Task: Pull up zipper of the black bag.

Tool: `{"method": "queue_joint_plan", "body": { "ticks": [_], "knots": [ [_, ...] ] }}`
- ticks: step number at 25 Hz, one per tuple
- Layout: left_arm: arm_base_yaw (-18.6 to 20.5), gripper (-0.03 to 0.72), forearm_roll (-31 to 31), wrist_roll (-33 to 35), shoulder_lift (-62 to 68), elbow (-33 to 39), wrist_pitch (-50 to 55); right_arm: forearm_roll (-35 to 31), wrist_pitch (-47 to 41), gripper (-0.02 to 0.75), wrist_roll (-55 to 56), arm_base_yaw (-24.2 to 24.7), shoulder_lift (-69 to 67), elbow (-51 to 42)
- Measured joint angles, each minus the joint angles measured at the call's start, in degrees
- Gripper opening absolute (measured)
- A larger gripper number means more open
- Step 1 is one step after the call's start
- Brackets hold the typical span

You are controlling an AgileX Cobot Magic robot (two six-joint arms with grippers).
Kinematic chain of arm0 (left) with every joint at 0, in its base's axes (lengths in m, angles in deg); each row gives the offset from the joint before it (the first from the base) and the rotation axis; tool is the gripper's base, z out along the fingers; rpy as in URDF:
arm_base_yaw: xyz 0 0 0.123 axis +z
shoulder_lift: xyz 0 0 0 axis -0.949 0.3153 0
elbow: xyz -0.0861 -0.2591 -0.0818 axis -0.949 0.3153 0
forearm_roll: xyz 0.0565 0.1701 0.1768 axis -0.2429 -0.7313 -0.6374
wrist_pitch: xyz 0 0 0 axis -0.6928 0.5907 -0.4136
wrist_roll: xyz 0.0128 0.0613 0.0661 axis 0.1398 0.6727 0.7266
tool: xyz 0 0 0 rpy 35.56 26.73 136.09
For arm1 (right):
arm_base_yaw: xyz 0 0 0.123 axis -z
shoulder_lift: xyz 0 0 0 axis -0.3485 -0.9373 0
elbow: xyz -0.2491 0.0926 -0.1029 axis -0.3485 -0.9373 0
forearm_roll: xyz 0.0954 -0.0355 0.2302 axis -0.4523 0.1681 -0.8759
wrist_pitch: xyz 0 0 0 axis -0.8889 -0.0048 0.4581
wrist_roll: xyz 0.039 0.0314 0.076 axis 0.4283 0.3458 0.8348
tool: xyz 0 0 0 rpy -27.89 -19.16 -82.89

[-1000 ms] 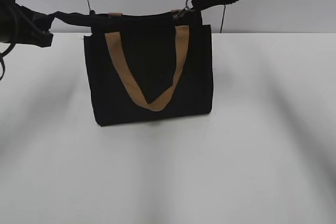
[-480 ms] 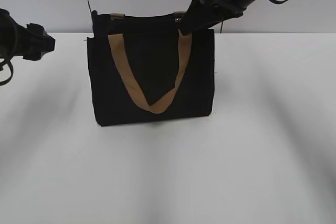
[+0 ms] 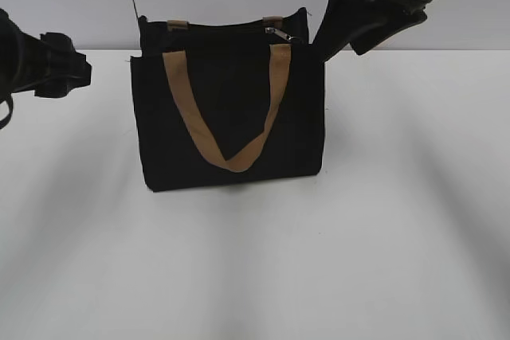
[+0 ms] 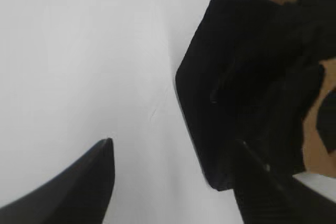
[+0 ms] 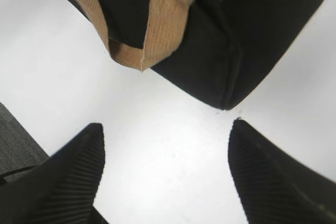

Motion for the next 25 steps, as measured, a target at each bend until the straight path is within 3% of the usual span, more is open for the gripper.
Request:
{"method": "queue_joint_plan", "body": {
  "ticks": [7,13,18,25],
  "knots": [
    [-4.7,0.522,7.21,3.5,-8.1,0.05,8.64,0.97,-1.22,0.521,2.39,0.0,4.16,0.0],
    [-5.33,0.515,13.5,13.4,-16.2,0.05,18.19,4.27,-1.21,0.521,4.79,0.0,9.2,-2.24],
    [-5.33,0.515,17.65,19.62,-23.74,0.05,27.96,4.89,-1.27,0.521,5.77,0.0,16.71,-14.05],
    [-5.36,0.515,20.1,22.7,-36.96,-0.01,38.12,5.14,-1.18,0.521,6.51,0.0,32.6,-32.23]
  ]
}}
